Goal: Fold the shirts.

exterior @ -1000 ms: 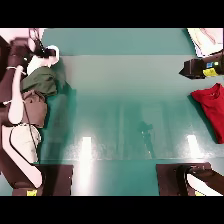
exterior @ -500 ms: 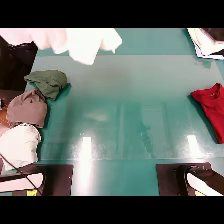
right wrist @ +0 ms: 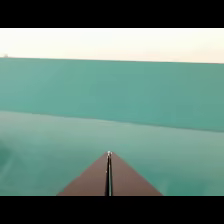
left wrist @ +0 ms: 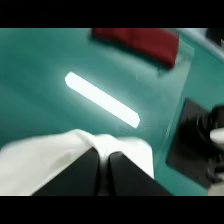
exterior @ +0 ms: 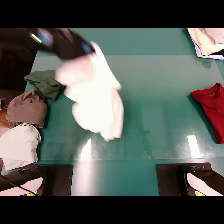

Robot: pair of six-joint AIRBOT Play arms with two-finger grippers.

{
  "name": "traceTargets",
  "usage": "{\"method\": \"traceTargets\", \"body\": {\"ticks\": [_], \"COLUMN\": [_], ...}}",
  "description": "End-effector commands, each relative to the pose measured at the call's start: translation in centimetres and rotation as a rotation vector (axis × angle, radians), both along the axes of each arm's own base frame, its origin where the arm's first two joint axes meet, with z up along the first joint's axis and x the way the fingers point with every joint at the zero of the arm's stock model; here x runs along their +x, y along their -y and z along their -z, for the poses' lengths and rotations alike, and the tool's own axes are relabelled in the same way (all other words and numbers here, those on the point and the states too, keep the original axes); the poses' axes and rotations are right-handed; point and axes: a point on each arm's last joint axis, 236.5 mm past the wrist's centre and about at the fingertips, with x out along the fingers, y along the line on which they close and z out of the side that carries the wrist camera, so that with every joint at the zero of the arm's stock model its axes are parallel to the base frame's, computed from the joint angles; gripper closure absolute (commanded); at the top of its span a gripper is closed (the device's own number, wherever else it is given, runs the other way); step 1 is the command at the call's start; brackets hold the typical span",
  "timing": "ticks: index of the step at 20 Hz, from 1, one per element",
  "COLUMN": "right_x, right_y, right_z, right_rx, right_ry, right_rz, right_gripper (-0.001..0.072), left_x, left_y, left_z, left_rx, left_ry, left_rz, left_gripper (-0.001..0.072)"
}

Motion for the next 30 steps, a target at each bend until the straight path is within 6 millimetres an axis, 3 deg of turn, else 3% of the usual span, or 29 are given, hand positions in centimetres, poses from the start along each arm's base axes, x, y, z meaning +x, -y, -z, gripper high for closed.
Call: {"method": "traceTargets", "body": {"ticks": [1, 2, 5, 8, 15, 17, 26, 30], "right_x": [-1.4, -1.7, -2.4, -2.9, -2.8, -2.9, -3.0, -3.2], "right_y": [0.0, 0.0, 0.1, 0.2, 0.1, 0.1, 0.1, 0.1], "right_z": [0.9, 1.2, 2.0, 2.6, 4.2, 4.2, 4.5, 4.9], "right_rx": [-0.014, -0.014, -0.015, -0.01, -0.008, -0.007, -0.011, -0.015], "right_ry": [-0.051, -0.056, -0.067, -0.062, -0.099, -0.098, -0.114, -0.129], "right_rz": [-0.009, -0.009, -0.005, -0.001, -0.004, -0.004, -0.007, -0.009], "right_gripper": [0.0692, 0.0692, 0.0692, 0.0692, 0.0692, 0.0692, 0.0692, 0.0692], "left_x": [-2.1, -1.5, 1.0, 0.4, -1.3, -2.0, -1.8, -2.2], "left_y": [1.7, 0.8, -3.4, -6.6, -6.8, -6.8, -6.0, -3.2], "left_z": [10.8, 12.7, 13.8, 15.8, 29.3, 31.6, 33.9, 34.9], "left_rx": [0.16, 0.194, 0.227, 0.266, 0.187, 0.134, 0.063, 0.097], "left_ry": [-0.182, -0.223, -0.302, -0.406, -0.617, -0.657, -0.755, -0.737], "left_rz": [0.014, -0.041, -0.179, -0.198, -0.404, -0.458, -0.523, -0.504], "left_gripper": [0.0376, 0.0125, 0.0117, 0.0117, 0.0117, 0.0117, 0.0118, 0.0118]}}
